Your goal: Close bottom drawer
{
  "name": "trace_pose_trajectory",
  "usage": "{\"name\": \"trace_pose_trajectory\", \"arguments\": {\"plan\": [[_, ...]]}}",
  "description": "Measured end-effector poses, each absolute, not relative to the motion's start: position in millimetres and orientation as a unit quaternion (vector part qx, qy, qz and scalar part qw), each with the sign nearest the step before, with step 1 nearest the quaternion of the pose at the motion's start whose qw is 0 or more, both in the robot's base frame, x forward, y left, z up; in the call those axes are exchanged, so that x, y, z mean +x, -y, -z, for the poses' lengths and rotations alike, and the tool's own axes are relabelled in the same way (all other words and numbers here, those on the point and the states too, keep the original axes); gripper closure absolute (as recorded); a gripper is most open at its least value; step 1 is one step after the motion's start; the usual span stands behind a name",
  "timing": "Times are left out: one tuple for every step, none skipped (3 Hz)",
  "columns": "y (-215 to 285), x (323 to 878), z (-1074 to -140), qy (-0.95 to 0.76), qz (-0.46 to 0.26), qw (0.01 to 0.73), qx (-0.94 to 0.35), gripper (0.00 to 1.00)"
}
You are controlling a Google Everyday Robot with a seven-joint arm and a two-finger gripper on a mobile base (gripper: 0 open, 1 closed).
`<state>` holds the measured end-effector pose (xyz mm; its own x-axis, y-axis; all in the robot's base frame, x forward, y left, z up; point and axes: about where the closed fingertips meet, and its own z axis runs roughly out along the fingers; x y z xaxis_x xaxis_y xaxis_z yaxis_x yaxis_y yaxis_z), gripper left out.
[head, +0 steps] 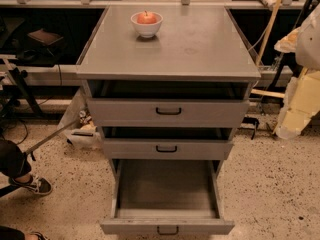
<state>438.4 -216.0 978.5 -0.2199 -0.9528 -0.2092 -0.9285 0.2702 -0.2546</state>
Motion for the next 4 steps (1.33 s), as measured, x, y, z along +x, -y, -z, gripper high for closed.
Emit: {"name": "trace_pose_trajectory", "arguments": {"plan": [[216.0,438.4,-978.5,-0.78,0.037,0.163,-0.603,0.0],[213.6,437.5,-963.4,-0.778,0.033,0.166,-0.605,0.0],[195.8,429.1,-919.1,-0.772,0.006,0.18,-0.61,0.0],[178.3,424.4,-840.2,-0.781,-0.019,0.179,-0.598,0.0]]}}
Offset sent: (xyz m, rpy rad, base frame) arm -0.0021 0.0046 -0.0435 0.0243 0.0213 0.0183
